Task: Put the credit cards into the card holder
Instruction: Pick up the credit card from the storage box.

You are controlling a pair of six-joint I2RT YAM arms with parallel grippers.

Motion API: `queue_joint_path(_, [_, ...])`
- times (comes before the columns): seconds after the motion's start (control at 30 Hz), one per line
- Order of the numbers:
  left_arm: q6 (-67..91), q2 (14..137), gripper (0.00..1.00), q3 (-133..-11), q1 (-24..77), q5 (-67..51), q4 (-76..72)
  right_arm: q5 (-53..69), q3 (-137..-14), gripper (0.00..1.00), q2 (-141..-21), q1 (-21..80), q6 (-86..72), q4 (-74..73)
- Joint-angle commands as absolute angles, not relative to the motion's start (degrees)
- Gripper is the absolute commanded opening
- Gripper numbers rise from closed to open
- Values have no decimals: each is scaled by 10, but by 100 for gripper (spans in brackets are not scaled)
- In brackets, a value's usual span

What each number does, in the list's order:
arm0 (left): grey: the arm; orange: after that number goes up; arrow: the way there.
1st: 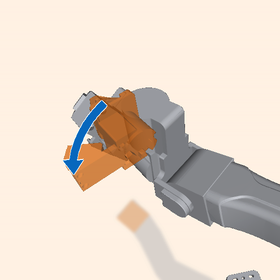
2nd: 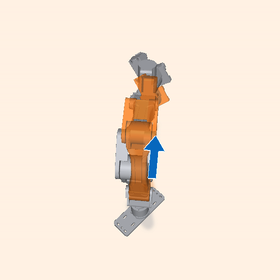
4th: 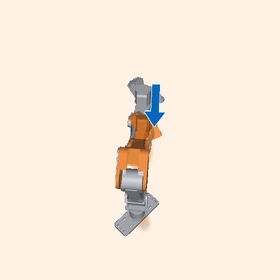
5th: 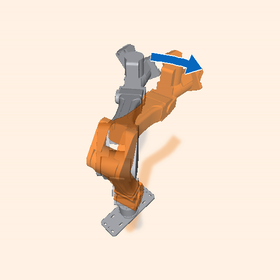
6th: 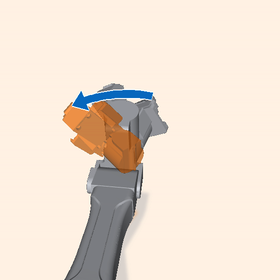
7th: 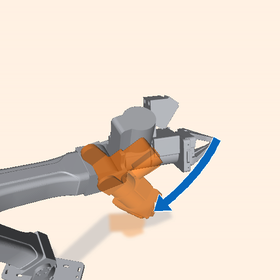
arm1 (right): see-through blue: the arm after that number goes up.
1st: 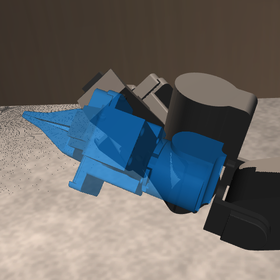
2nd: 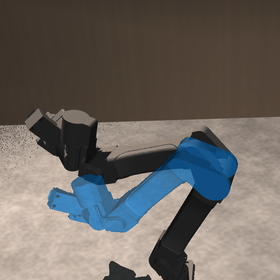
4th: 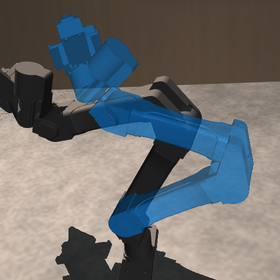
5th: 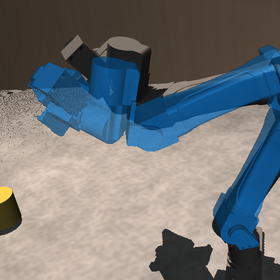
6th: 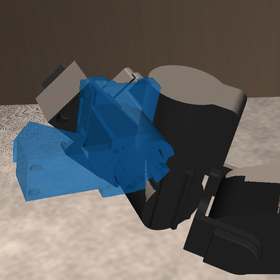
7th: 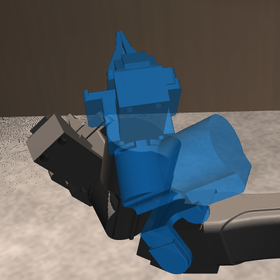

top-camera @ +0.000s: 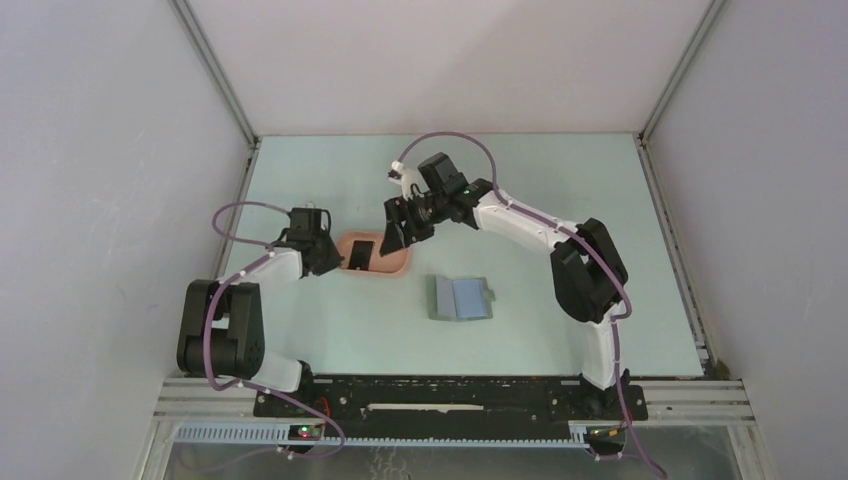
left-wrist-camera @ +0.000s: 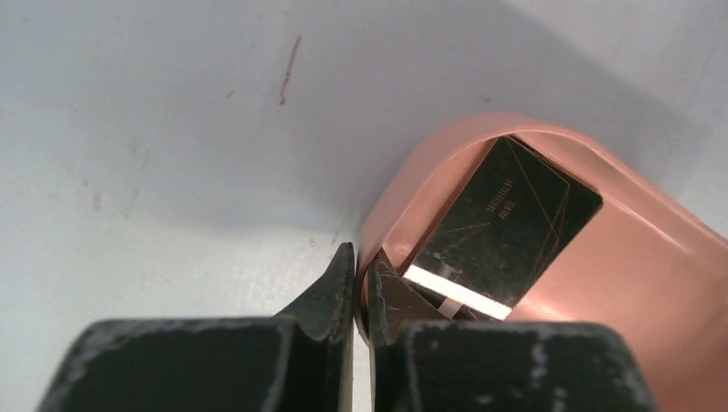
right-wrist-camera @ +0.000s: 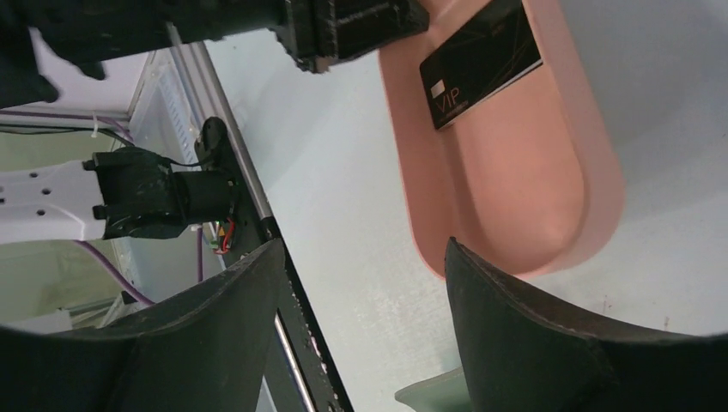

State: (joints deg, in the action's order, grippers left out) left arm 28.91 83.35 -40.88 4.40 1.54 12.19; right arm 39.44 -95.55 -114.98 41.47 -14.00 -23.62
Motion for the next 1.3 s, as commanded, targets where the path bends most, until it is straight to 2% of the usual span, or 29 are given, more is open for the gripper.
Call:
queue_joint_path(0.0, [321,815,2,-404,58,10,85,378,-946,75,-1159,428,-196,-198])
queue_joint_path(0.33, [417,756,0,-351,135,86,22,346,-906,71,-1161,431,-215,-158])
queue_joint_path(0.73, [579,678,0,-290,228,228,-13,188,-872,73,-1152,440,-227,-130])
queue_joint_path(1.27, [676,664,0,-288,312,278,-10,136,-868,74,-1177,451,-235,-102])
